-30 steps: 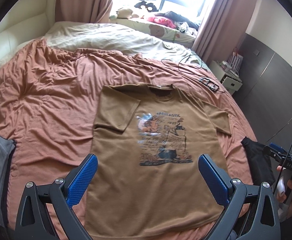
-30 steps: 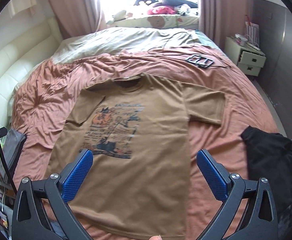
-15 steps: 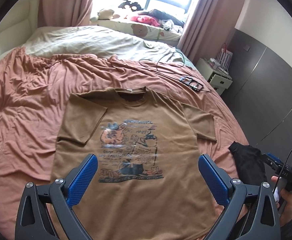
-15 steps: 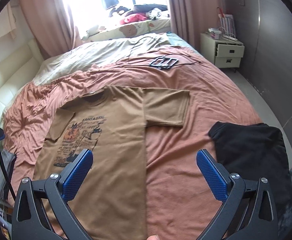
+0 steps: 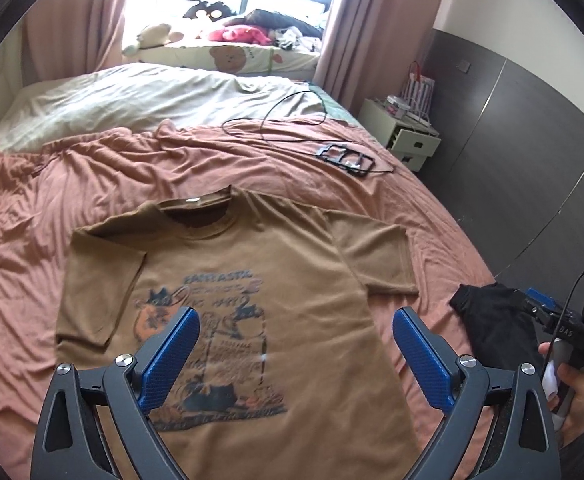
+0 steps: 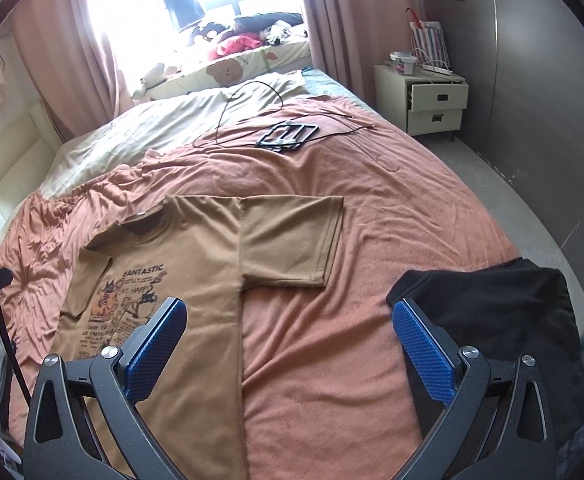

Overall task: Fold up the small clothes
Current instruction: 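Move the right tool to the shirt's other side edge and sleeve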

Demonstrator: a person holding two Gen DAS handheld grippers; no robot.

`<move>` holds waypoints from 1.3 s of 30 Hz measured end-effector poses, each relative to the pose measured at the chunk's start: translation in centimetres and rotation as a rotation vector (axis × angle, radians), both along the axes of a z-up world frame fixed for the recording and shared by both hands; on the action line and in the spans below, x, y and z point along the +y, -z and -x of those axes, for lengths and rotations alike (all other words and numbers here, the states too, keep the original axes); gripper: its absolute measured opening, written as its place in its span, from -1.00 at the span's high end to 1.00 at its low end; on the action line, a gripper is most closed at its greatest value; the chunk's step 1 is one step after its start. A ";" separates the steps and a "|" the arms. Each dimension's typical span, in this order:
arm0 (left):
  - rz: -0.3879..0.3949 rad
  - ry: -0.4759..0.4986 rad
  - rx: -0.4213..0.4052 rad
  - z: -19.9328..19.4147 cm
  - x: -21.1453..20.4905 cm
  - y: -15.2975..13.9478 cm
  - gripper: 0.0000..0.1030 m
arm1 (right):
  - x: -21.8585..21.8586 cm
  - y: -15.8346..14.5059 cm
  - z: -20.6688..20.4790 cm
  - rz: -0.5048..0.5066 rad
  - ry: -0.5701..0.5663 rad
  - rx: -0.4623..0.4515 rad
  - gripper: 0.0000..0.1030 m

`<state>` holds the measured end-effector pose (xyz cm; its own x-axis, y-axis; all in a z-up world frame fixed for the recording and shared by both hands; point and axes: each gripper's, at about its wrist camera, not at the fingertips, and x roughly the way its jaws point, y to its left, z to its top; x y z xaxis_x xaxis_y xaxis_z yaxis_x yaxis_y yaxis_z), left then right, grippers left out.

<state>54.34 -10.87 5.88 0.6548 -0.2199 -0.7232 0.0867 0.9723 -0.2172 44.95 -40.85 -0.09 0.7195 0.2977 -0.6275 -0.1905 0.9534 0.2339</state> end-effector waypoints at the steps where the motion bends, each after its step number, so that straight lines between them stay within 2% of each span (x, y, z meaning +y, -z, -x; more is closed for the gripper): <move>1: 0.003 0.005 -0.001 -1.0 -0.3 0.4 -0.85 | -0.3 0.1 -0.7 -0.007 -0.002 0.001 -0.95; 3: -0.001 0.011 0.007 -2.6 -0.9 1.2 -0.74 | -0.4 0.8 -2.3 -0.021 0.001 0.011 -0.91; 6: -0.006 0.031 0.024 -5.1 -1.9 2.7 -0.60 | -0.8 2.1 -4.9 -0.046 0.002 0.034 -0.64; 9: -0.015 0.048 0.041 -7.3 -2.8 4.3 -0.59 | -1.1 3.5 -7.1 -0.069 0.002 0.053 -0.44; 13: -0.016 0.061 0.054 -9.7 -3.5 6.6 -0.55 | -1.4 5.6 -10.3 -0.088 0.012 0.076 -0.33; 15: -0.023 0.071 0.064 -10.7 -3.9 7.7 -0.39 | -1.3 6.5 -11.7 -0.097 0.013 0.093 -0.23; 19: -0.024 0.088 0.093 -12.5 -5.0 10.1 -0.26 | -1.8 8.7 -14.3 -0.168 0.019 0.130 -0.08; 22: -0.014 0.107 0.109 -13.7 -5.7 11.5 -0.13 | -2.0 10.1 -15.9 -0.205 0.016 0.155 -0.06; 25: -0.025 0.123 0.112 -14.6 -6.9 12.7 -0.03 | -1.8 11.2 -17.3 -0.221 0.013 0.167 0.09; 28: -0.027 0.144 0.140 -15.7 -7.9 14.3 0.18 | -1.8 12.3 -18.7 -0.245 0.009 0.185 0.21; 33: -0.032 0.178 0.160 -16.8 -9.6 16.5 0.26 | -1.3 13.7 -20.6 -0.265 0.005 0.194 0.22; 39: -0.034 0.211 0.193 -17.9 -11.1 18.8 0.36 | -0.8 16.1 -22.3 -0.259 0.006 0.246 0.22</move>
